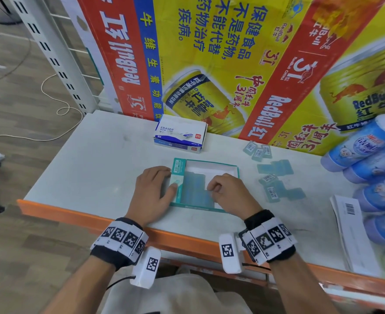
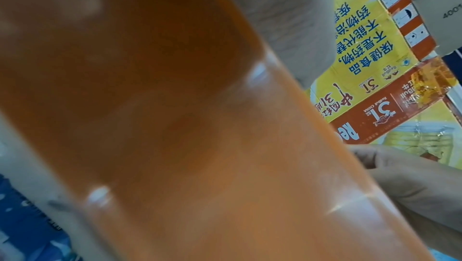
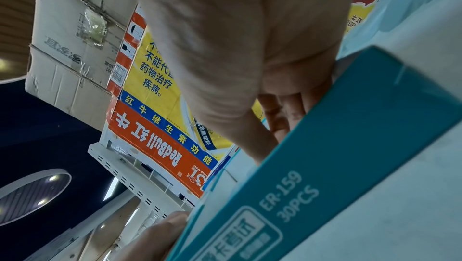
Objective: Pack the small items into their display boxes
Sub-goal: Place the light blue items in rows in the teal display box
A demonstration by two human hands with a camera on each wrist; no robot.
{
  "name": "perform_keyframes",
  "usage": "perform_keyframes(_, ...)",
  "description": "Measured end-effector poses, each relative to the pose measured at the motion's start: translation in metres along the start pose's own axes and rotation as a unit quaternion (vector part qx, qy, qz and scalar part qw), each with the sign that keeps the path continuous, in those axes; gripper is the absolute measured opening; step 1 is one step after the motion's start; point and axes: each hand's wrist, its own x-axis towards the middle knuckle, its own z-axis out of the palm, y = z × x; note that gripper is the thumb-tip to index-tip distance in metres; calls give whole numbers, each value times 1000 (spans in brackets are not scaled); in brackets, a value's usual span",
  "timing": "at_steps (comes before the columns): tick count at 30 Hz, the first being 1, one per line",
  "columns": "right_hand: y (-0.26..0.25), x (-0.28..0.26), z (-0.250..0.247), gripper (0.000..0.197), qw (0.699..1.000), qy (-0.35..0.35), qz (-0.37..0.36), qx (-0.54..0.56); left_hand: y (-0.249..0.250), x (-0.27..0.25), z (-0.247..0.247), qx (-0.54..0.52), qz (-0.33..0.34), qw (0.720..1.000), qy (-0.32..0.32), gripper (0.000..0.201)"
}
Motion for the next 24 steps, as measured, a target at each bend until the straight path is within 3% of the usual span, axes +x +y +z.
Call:
perform_keyframes(17,-2,-5,-2,17,1000,-10,-19,3,2,0,1,36,2,999,-9,58)
perform_keyframes(24,16,-30,-41,10,985,145,-61,77,6,2,0,7,-11,1000,-9,60)
